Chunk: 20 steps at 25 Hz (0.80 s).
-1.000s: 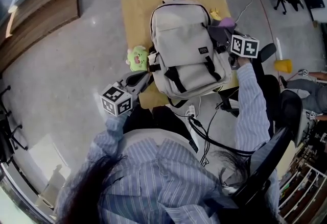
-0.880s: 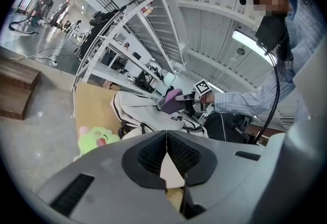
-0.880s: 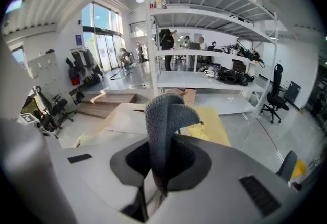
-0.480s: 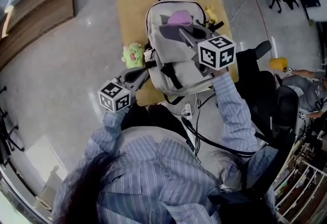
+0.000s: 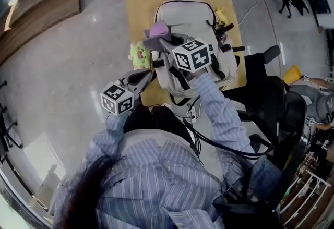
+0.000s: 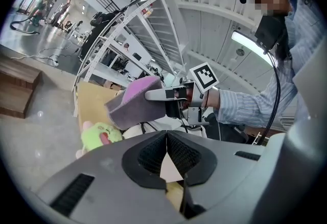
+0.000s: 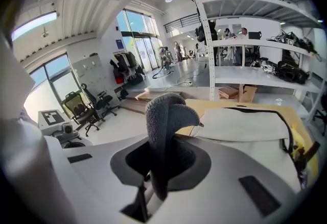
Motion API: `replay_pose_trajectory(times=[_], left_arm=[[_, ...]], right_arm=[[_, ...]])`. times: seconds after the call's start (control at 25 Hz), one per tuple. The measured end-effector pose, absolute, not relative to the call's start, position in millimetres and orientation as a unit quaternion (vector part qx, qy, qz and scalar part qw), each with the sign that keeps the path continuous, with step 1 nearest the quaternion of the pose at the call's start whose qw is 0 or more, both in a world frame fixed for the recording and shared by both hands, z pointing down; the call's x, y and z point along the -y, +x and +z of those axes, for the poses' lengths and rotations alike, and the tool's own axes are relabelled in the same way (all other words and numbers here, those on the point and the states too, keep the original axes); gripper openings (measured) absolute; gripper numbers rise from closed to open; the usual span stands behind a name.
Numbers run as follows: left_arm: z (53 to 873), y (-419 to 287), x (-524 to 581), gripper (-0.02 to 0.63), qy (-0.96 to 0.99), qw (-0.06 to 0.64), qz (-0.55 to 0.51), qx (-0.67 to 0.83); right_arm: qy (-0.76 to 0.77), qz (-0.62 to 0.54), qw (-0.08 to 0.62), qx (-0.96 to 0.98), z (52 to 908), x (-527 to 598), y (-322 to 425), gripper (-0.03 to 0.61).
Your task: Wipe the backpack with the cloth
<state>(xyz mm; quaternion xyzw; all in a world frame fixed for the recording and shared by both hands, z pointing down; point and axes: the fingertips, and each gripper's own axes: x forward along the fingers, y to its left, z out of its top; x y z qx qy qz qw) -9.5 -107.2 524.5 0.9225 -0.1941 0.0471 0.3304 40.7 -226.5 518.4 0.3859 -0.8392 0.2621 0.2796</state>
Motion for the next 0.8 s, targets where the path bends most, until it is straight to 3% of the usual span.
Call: replay_pose_trajectory(times=[0.36, 0.8], left_arm=[[525.2, -7.9, 107.8, 0.005, 0.921, 0.332, 0.047, 0.197], [525.2, 19.4, 103.4, 0.005, 0.926, 0.334, 0.056, 0.168]], right_arm=[[0.437, 0.266, 0.295, 0.807, 521.9, 237.3, 110.1, 0.041], [0.557, 0.259, 0.348, 0.708, 514.8, 238.8, 287.6, 0.041]])
